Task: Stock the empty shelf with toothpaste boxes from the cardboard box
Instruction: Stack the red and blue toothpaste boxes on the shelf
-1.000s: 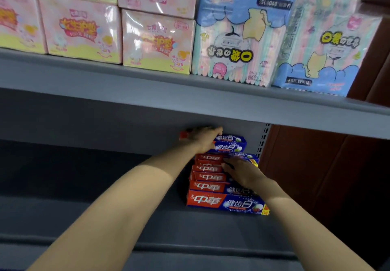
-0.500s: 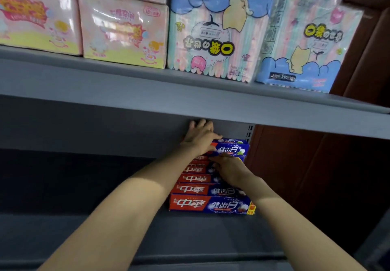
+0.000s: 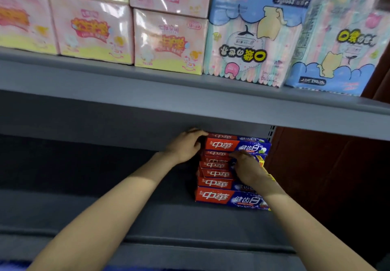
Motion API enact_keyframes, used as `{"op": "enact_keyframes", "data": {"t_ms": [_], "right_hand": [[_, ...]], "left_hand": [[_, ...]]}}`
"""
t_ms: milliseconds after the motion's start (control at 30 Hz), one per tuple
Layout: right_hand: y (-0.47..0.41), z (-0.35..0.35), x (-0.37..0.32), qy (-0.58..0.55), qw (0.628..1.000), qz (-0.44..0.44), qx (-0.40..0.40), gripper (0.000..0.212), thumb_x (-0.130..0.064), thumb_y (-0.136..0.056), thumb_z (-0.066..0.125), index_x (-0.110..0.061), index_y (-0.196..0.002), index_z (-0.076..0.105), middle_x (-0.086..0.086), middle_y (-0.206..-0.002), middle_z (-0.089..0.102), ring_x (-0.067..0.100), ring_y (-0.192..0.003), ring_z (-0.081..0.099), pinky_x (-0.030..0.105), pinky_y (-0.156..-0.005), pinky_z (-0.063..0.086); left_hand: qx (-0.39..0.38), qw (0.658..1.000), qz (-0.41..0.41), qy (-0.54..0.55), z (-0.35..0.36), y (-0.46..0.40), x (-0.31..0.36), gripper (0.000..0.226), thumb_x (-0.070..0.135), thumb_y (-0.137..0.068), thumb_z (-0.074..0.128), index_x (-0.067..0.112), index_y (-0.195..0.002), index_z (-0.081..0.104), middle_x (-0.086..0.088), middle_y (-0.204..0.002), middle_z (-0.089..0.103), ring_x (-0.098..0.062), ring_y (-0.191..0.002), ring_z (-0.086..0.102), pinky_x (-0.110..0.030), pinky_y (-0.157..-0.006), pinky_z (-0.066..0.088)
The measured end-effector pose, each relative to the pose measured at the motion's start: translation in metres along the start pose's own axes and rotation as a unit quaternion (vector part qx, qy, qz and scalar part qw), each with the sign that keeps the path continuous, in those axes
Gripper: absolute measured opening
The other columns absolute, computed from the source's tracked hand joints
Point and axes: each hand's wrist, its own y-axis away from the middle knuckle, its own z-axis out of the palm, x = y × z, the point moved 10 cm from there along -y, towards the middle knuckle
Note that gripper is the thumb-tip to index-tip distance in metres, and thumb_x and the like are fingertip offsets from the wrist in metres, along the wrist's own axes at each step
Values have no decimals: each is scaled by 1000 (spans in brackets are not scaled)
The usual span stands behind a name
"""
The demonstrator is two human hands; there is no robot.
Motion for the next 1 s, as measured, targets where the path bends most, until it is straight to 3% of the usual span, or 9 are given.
{"op": "enact_keyframes", "data": {"t_ms": [167, 300, 400, 567, 767, 1000], "right_hand": [[39, -23, -65, -75, 989, -30, 120, 37, -2, -94, 43, -14, -125, 59, 10, -126, 58, 27, -115, 56, 32, -93, 45], [74, -16, -121, -126, 980, -22, 155, 33, -6, -89, 47, -16, -115, 65, 8, -118, 66, 27, -109, 61, 31, -91, 45], [109, -2, -172, -141, 974, -51, 167, 30, -5, -86, 49, -14, -108, 66, 9, -112, 67, 28, -104, 62, 36, -89, 49], [166, 40, -251, -141, 981, -67, 118, 27, -10, -90, 45, -15, -109, 63, 10, -108, 65, 27, -97, 61, 38, -82, 50], [247, 95, -358, -143, 980, -111, 80, 26, -9, -88, 47, -11, -103, 67, 14, -108, 67, 33, -103, 59, 39, -85, 47], [358, 176, -517, -205, 962, -172, -48, 24, -7, -88, 48, -9, -101, 68, 15, -101, 70, 31, -97, 63, 36, -80, 47]], "left_hand": [[83, 992, 11, -95, -37, 56, -3, 29, 22, -96, 46, 23, -125, 54, 3, -130, 54, -18, -117, 54, -36, -99, 41], [77, 984, 4, -163, -53, 113, -17, 25, 27, -96, 42, 24, -116, 57, 5, -120, 59, -18, -112, 54, -31, -96, 31], [107, 979, 7, -175, -79, 166, -28, 22, 27, -93, 43, 21, -107, 60, 1, -111, 63, -21, -102, 58, -31, -91, 36], [116, 985, -51, -118, -114, 262, -61, 22, 30, -96, 43, 18, -100, 62, -3, -96, 69, -25, -89, 63, -33, -70, 47], [141, 970, -189, -61, -146, 404, -129, 20, 34, -90, 49, 21, -93, 64, -7, -94, 71, -31, -96, 63, -37, -76, 50], [113, 936, -330, -43, -184, 611, -203, 17, 28, -90, 51, 18, -94, 64, -7, -95, 69, -32, -95, 62, -38, -75, 50]]}}
